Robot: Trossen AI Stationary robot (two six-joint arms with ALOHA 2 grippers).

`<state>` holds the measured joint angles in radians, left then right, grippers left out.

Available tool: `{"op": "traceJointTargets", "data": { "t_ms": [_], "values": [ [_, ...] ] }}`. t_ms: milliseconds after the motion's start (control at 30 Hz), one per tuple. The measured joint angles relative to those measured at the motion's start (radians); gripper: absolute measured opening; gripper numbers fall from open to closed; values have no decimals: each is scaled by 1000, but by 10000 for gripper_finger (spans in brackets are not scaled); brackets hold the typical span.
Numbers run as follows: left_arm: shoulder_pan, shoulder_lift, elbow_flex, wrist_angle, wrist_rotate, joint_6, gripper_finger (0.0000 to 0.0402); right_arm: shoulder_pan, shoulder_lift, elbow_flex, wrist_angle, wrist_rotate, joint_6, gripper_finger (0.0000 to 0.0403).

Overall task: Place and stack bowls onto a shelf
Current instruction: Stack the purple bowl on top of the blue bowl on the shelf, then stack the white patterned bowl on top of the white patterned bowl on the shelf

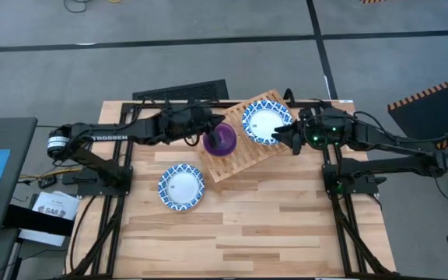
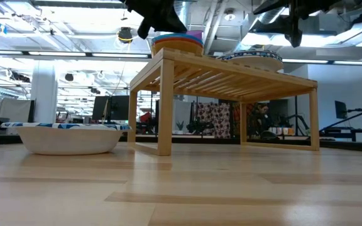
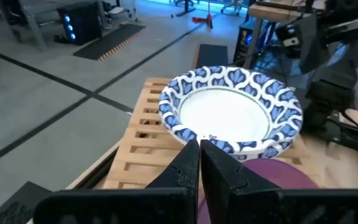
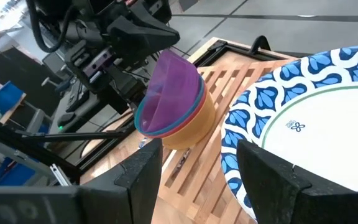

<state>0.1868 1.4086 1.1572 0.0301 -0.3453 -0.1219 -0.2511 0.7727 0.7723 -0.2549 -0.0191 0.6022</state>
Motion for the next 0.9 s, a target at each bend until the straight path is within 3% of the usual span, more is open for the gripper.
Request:
{"op": "traceJointTargets", "data": {
  "t_ms": [500, 667, 900],
  "values": [
    [4, 63, -5, -38, -3, -15, 0, 1, 0, 0, 4, -1, 3, 232],
    [4, 79, -4, 28, -8, -8, 0, 9, -1, 0, 8, -4, 3, 232],
    [4, -52, 8, 38, -10, 55, 0, 15, -2, 0, 9, -4, 2, 232]
  ]
}}
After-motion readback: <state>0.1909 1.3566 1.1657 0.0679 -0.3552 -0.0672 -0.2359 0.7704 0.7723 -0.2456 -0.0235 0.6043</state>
